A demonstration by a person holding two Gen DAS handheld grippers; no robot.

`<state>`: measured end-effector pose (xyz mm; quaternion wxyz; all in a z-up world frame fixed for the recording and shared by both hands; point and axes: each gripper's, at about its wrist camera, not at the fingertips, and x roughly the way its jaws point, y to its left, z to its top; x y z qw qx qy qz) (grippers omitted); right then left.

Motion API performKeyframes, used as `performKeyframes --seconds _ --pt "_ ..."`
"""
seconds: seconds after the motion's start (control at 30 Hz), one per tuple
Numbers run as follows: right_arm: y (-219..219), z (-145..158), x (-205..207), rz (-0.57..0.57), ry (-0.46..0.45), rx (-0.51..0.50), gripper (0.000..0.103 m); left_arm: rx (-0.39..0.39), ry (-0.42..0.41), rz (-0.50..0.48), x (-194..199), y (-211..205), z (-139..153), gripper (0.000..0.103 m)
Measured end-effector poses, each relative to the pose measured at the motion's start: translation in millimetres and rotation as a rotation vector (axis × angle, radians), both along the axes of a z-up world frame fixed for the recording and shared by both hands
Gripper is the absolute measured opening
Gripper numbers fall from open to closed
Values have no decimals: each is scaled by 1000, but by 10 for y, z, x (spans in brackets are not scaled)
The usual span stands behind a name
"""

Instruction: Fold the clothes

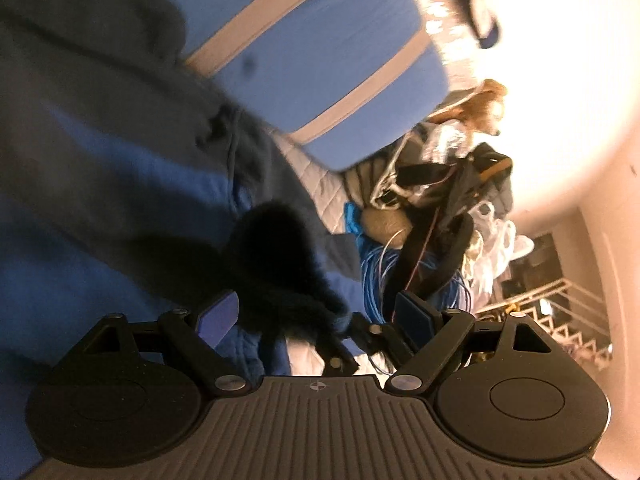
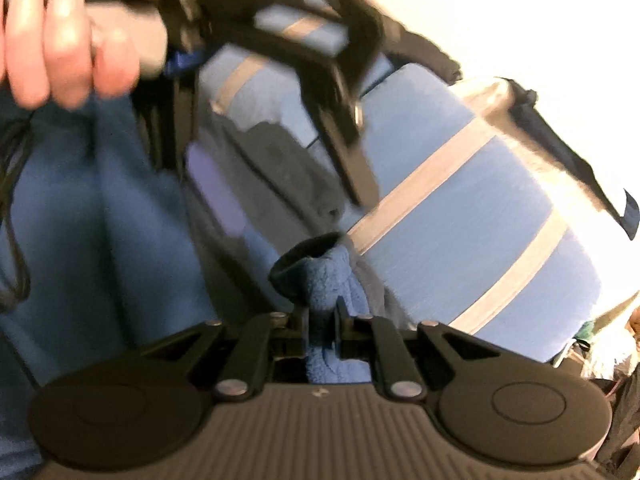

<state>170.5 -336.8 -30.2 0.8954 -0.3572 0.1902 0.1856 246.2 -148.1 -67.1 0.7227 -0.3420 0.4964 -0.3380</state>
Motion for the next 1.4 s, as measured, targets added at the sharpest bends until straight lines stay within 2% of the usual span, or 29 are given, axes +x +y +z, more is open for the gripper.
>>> performKeyframes --seconds 0.1,0.23,0.27,0.3,0.33,0.37,0.43,0.47,0.5,0.57,0.63,0.67,0.7,0.73,1.0,1.23,1.4 --pt "13 26 -24 -5 -34 10 12 -40 69 7 67 -89 -94 86" --pt "93 30 -55 -4 -91 5 12 -71 114 61 111 -154 -205 83" --pt "89 30 -62 2 -92 10 12 -81 121 78 113 -153 -225 76" --pt "86 30 -69 9 -94 15 12 -79 124 93 111 -154 -232 57" --pt "82 29 -76 15 -95 19 12 -63 126 104 111 -161 -227 44" --pt "79 29 -83 22 -96 24 12 -50 123 115 112 -170 -217 39" --pt "71 29 -97 35 -99 34 12 -60 107 112 109 -178 -188 20" --pt "68 29 -104 41 -101 38 12 -68 94 106 106 -176 -157 18" --pt "64 28 -111 47 -102 43 14 -67 76 102 101 -178 -123 17" --pt "19 39 -108 54 -104 55 26 -67 42 93 92 -171 -55 16" --pt "-94 19 -73 19 -100 70 49 -70 15 90 82 -158 8 16" --pt "-165 -3 -49 -11 -96 78 55 -72 3 89 78 -149 48 16" --pt "-236 -25 -24 -40 -92 86 70 -74 -10 88 74 -140 89 15" --pt "-307 -47 0 -70 -88 94 76 -76 -21 88 70 -132 132 15" --pt "-875 -221 193 -305 -56 160 79 -92 -124 96 37 -28 505 15" --pt "-1357 -369 356 -503 -25 220 79 -111 -208 140 -25 104 894 15" --pt "-1384 -371 346 -477 37 331 79 -124 -266 199 -104 201 1203 15"
